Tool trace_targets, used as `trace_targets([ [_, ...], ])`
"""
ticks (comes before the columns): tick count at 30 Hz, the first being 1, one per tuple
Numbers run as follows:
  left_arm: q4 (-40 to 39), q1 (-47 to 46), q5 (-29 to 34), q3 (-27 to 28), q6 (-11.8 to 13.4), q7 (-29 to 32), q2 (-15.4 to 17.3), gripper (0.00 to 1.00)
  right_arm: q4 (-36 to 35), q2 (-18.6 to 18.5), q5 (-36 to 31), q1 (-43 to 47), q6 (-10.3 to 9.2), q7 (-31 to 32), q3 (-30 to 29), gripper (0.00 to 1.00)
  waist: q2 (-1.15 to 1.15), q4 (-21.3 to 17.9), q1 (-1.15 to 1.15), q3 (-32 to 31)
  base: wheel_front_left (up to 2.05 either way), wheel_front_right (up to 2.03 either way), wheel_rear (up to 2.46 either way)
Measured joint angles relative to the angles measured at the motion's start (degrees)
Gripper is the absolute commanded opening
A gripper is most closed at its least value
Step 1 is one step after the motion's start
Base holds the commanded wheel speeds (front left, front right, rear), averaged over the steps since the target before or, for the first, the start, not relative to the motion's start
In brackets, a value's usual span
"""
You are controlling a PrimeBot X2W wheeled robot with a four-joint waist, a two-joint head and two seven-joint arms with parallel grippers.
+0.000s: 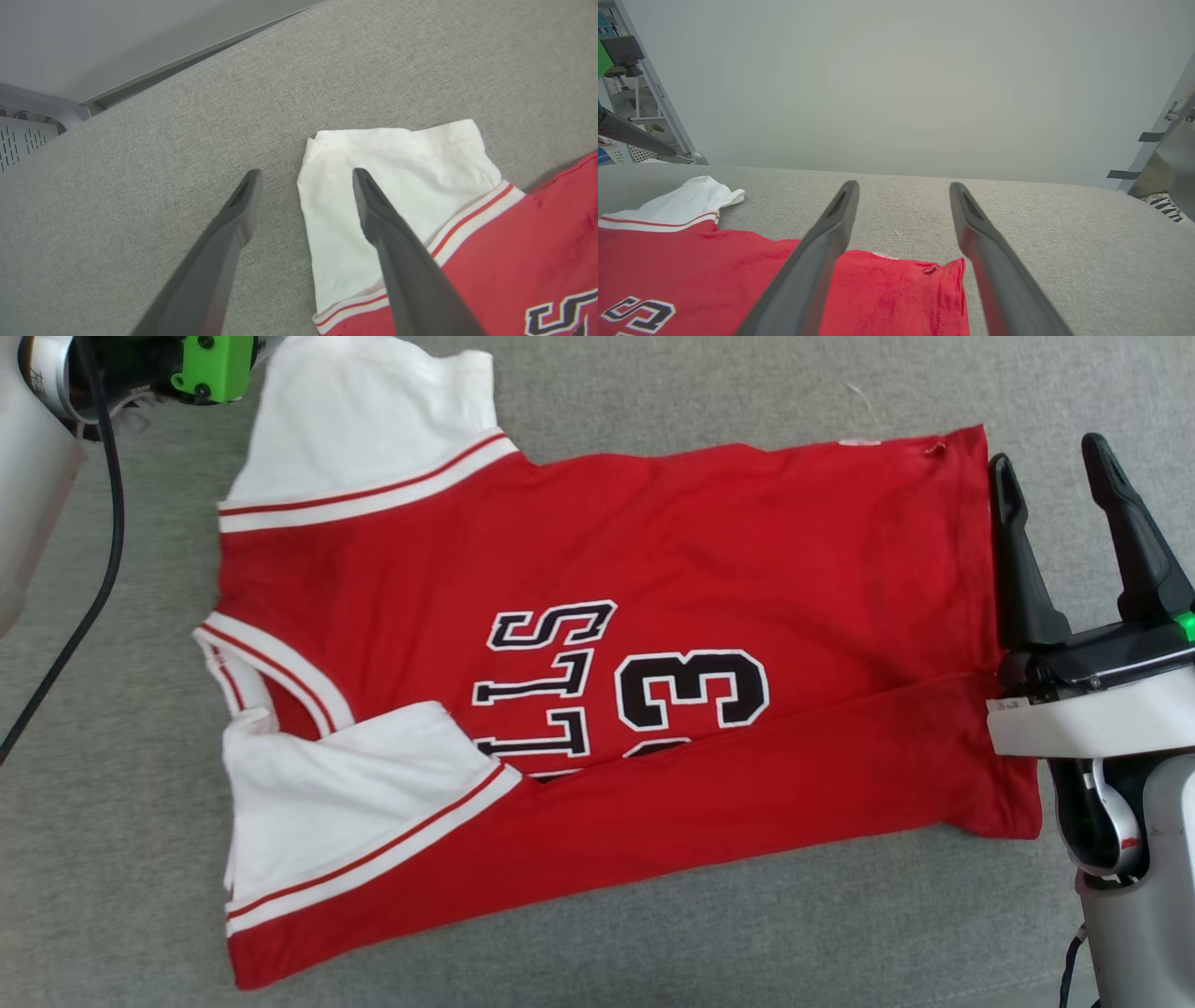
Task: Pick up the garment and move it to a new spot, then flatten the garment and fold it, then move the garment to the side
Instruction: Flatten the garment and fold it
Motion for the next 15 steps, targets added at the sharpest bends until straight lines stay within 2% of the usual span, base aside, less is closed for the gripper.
trace_targets([
  [9,2.9,-0.9,0.2,-4.0,-0.7,5.0,1.1,1.0,2.5,-0.5,0.4,-2.3,0.0,-1.8,0.9,1.0,0.0,-3.5,0.0,4.8,0.0,0.0,0.0],
  [11,2.7,-1.0,-0.6,-3.6,-0.7,5.3,1.5,0.08,3.0,-0.5,0.7,-2.4,0.0,-2.0,1.1,1.0,0.0,-3.9,0.0,5.2,0.0,0.0,0.0],
  [12,2.6,-1.0,-1.0,-3.6,-0.8,5.3,1.7,0.0,3.4,-0.6,0.7,-2.4,0.0,-2.3,1.1,1.0,0.0,-4.0,0.0,5.2,0.0,0.0,0.0],
  [15,1.6,-0.6,-1.0,-4.4,-0.9,3.6,1.9,0.0,3.9,-1.6,1.1,-2.7,0.0,-2.5,0.8,1.0,0.0,-3.9,0.0,4.6,0.0,0.0,0.0],
])
